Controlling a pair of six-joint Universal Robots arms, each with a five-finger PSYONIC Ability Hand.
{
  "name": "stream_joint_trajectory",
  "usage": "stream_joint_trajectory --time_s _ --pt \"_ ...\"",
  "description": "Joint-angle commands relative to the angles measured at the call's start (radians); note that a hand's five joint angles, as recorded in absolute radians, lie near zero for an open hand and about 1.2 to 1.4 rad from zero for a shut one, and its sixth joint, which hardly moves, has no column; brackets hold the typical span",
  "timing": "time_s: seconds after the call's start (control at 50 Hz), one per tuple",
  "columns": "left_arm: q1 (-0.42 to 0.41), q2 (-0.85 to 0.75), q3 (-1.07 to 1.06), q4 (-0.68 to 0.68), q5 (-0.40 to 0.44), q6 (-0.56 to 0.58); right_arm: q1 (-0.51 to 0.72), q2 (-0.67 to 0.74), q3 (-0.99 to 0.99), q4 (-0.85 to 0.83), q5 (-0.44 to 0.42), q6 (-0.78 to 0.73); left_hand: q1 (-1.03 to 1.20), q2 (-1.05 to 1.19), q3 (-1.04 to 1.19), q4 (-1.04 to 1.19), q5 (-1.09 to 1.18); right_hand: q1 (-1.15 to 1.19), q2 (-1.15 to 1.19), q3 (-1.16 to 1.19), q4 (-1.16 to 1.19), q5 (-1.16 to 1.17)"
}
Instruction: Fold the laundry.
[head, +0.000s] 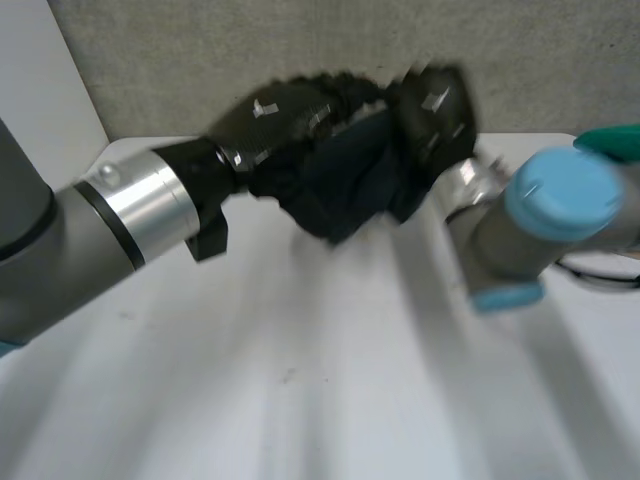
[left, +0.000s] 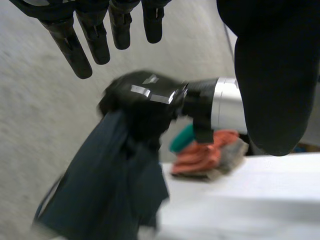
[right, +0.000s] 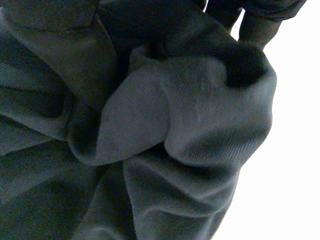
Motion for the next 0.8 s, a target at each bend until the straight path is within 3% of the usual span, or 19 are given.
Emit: stream_joint_trajectory --time_s 0.02,0.16,0.26,0.34,0.58,0.68,0.8 --pt "-0.001 0.028 0.028 0.077 -0.062 -0.078 -0.226 -0.048 -0.199 -0.023 -0.093 0.162 0.016 -0.002 -0.037 -0.033 -0.049 0.324 0.236 0.242 0.21 0.294" --pt "-0.011 0.025 0.008 0.083 -0.049 -0.091 -0.479 0.026 -0.356 -0.038 -0.217 0.329 0.016 -0.002 -0.037 -0.033 -0.049 0.324 0.236 0.242 0.21 0.294" --pt "-0.025 0.012 -0.032 0.094 -0.051 -0.085 -0.662 0.191 -0.465 -0.124 -0.418 0.458 0.016 -0.002 -0.037 -0.033 -0.049 0.324 0.236 0.242 0.21 0.294" --pt "-0.037 -0.006 -0.061 0.112 -0.055 -0.077 -0.758 0.305 -0.5 -0.159 -0.55 0.529 0.016 -0.002 -0.037 -0.033 -0.049 0.324 0.236 0.242 0.21 0.294" --pt "-0.06 -0.063 -0.139 0.135 -0.063 -0.04 -0.926 0.553 -0.454 -0.188 -0.769 0.537 0.016 -0.002 -0.037 -0.033 -0.049 0.324 0.236 0.242 0.21 0.294" --pt "-0.068 -0.074 -0.146 0.135 -0.068 -0.039 -0.943 0.578 -0.405 -0.191 -0.817 0.483 0.016 -0.002 -0.037 -0.033 -0.049 0.324 0.236 0.242 0.21 0.294" --pt "-0.077 -0.078 -0.132 0.132 -0.068 -0.036 -0.931 0.542 -0.37 -0.19 -0.796 0.493 0.016 -0.002 -0.037 -0.033 -0.049 0.324 0.236 0.242 0.21 0.294"
